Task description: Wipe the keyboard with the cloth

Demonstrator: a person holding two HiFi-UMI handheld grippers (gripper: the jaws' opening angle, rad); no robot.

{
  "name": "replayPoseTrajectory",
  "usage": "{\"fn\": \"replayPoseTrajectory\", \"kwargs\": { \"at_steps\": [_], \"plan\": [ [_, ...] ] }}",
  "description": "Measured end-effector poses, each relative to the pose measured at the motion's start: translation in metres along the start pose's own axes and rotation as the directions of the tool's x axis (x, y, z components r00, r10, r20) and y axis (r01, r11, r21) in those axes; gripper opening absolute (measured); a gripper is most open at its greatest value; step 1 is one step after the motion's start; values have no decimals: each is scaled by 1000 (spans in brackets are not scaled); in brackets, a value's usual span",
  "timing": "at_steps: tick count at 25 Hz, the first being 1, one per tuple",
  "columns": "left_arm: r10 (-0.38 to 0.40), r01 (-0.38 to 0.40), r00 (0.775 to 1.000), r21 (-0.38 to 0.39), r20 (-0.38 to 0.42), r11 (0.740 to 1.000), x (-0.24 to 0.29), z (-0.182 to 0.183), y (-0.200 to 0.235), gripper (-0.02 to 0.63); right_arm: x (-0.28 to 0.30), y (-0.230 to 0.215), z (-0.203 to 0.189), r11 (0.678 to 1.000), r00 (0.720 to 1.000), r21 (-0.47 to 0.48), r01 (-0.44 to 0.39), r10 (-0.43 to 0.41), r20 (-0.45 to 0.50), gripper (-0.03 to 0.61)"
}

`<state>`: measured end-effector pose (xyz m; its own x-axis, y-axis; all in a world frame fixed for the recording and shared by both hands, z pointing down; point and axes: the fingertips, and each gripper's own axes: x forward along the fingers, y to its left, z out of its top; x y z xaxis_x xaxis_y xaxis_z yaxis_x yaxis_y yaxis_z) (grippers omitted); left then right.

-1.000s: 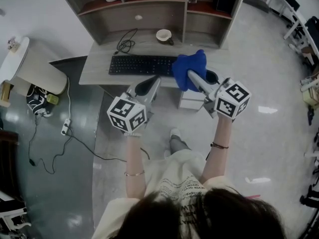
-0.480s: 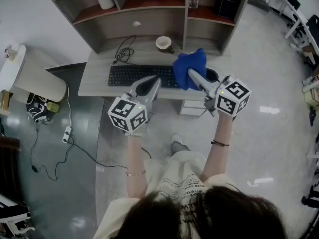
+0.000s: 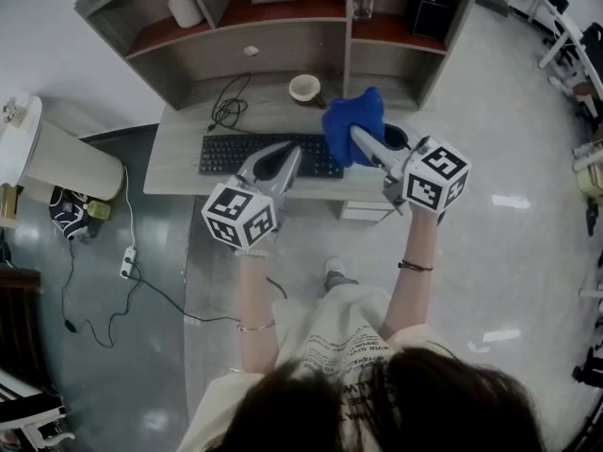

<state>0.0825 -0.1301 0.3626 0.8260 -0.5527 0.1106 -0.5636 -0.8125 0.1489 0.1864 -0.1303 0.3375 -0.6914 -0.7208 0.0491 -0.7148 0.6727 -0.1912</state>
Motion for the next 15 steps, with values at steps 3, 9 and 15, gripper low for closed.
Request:
{"fn": "replayPoseTrajectory", "kwargs": {
  "at_steps": [3,9,15],
  "plan": [
    [0,0,1000,-5,-5,1000,11,1,5,-3,3,-13,3,1000,1000,4,5,-5,-2,52],
    [11,-11,1000,-14,-7,1000,26,1,18,-3,12,-37,4,1000,1000,6,8,-8,-16,52],
    [26,-27,1000,-47,-11,999,41,-7,29,-3,23,-53,-2,1000,999,7,-3,4,-39,52]
  ]
}}
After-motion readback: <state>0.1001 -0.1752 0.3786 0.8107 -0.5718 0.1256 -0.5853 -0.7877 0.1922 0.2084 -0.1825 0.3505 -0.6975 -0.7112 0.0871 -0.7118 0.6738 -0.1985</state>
